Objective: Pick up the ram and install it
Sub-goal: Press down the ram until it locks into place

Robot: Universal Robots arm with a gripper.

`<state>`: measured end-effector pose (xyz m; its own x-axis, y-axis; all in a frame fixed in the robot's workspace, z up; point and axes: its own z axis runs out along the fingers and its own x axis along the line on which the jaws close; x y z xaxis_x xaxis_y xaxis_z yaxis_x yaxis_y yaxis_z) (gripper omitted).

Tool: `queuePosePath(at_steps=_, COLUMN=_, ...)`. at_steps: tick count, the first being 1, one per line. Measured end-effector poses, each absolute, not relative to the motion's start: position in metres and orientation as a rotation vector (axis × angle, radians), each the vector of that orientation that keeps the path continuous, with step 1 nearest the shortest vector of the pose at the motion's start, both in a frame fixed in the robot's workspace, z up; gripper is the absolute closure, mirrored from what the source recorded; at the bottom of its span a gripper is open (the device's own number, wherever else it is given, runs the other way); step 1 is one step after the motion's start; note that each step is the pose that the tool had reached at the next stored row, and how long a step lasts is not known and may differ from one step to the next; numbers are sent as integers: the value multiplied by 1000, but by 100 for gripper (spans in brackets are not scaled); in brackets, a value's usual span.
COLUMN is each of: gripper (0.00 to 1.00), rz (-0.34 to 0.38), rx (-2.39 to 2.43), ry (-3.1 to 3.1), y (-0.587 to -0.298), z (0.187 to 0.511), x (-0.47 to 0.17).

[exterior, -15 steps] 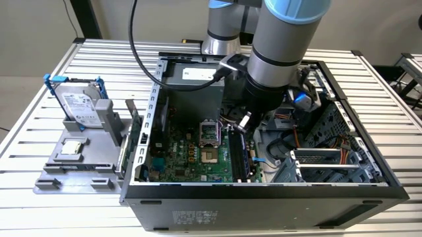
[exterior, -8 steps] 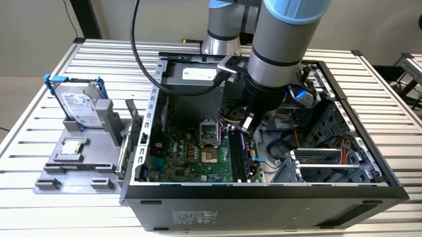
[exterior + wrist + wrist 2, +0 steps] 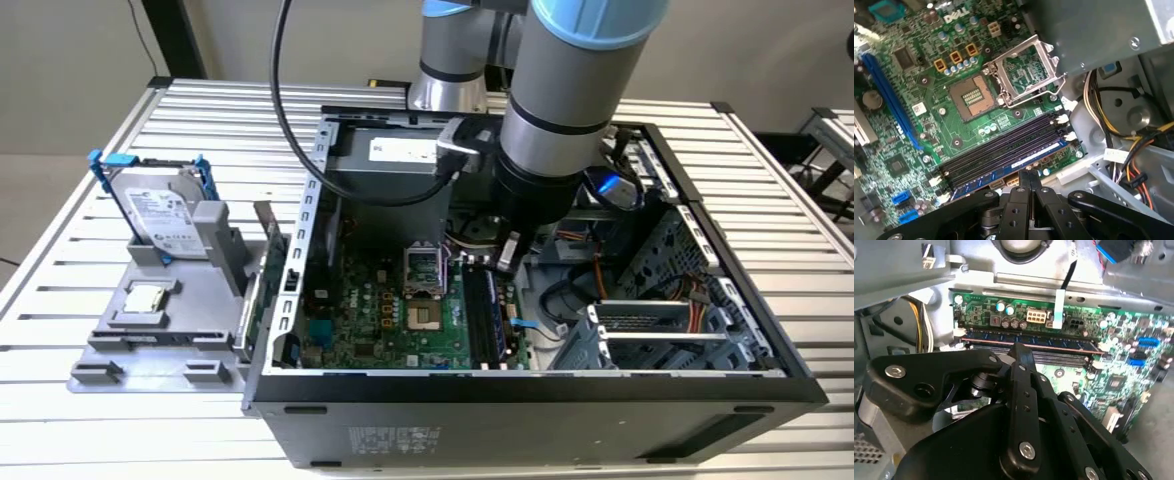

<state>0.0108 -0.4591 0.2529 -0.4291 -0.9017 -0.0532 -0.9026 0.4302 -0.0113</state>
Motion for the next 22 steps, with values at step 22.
queuePosePath(at_steps=22, gripper=100, rz=40, rx=-2030, ry=2334, y=-461, z=250, x=11)
